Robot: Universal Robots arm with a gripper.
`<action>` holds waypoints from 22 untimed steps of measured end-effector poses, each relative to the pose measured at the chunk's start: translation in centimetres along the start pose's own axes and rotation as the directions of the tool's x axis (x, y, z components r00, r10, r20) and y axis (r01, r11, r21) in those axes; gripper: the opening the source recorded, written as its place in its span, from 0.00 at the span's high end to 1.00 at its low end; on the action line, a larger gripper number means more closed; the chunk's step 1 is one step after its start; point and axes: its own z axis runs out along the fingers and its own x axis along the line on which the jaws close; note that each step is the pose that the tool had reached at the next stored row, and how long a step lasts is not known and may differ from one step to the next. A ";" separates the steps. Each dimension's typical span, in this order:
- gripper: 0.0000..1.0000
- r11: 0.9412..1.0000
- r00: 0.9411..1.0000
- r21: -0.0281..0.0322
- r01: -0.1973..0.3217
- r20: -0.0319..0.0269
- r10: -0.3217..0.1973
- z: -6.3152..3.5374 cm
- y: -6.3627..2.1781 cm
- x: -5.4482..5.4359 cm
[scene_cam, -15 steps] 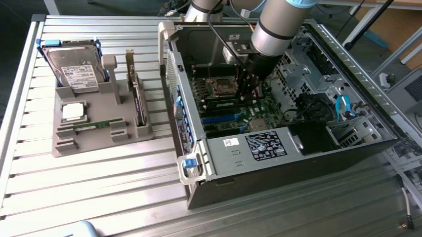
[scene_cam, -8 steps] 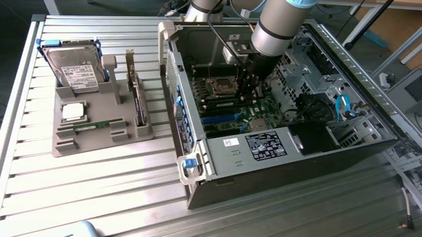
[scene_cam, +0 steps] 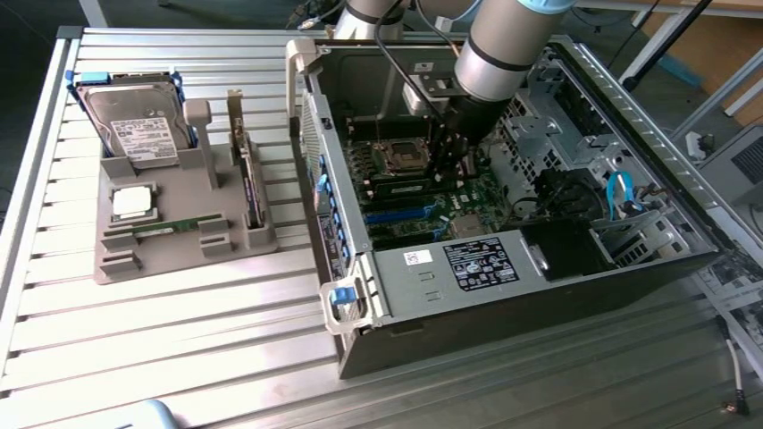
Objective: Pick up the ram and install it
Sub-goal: 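Insert the ram into the slot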
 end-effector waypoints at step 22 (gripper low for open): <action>0.75 1.000 1.000 0.000 0.000 0.000 0.000 -2.39 0.08 -0.1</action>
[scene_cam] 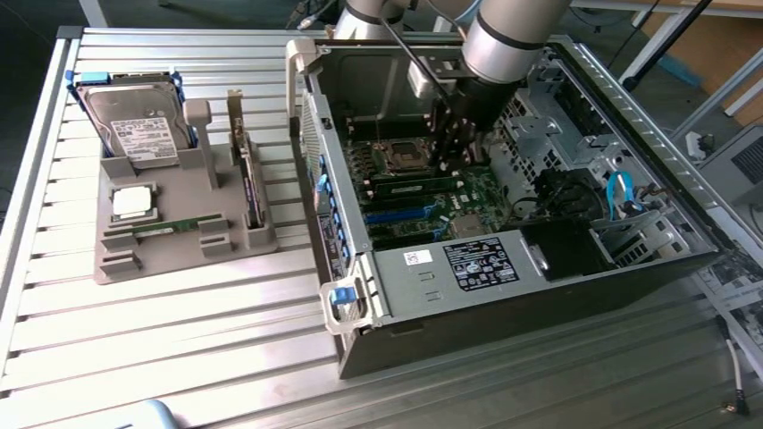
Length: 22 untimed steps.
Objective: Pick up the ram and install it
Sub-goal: 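Insert the ram into the slot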
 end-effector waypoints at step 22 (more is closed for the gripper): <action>0.75 1.000 1.000 0.000 0.000 0.000 0.000 -3.16 0.11 -0.1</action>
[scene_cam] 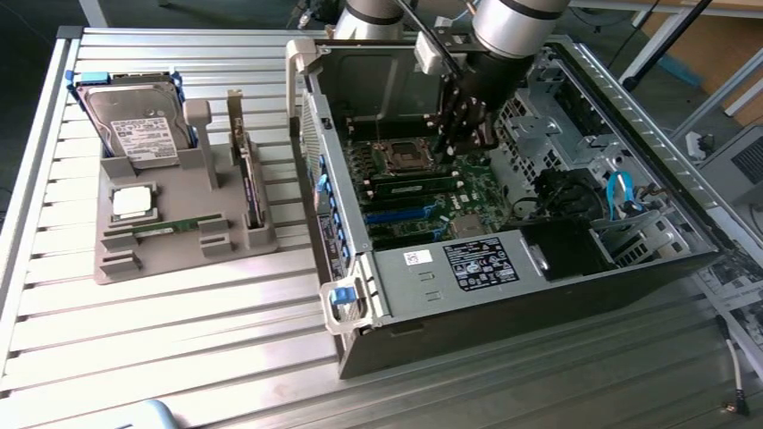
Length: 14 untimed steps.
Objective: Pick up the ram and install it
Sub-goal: 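Insert the ram into the slot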
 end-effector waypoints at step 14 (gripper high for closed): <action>0.75 1.000 1.000 0.003 0.001 0.000 -0.001 -1.43 0.12 0.0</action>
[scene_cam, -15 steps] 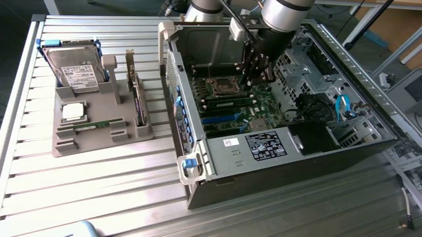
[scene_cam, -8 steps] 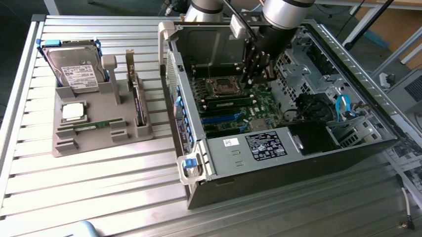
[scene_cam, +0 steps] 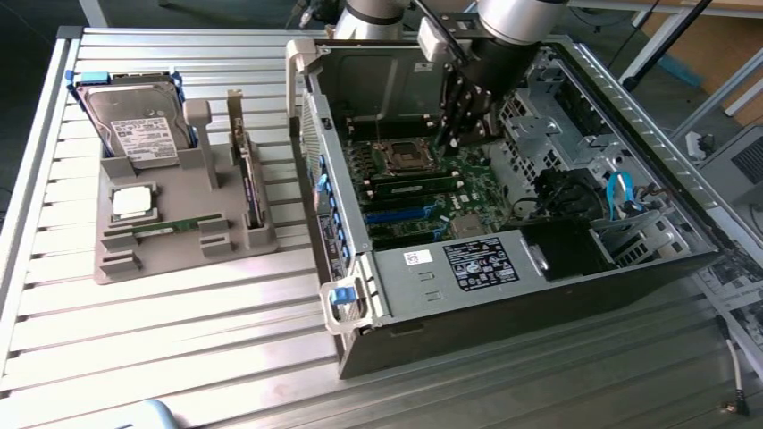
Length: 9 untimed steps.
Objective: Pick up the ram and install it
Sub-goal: 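Insert the ram into the slot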
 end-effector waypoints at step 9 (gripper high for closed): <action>0.75 1.000 1.000 0.000 0.000 0.000 0.000 -1.16 0.04 0.0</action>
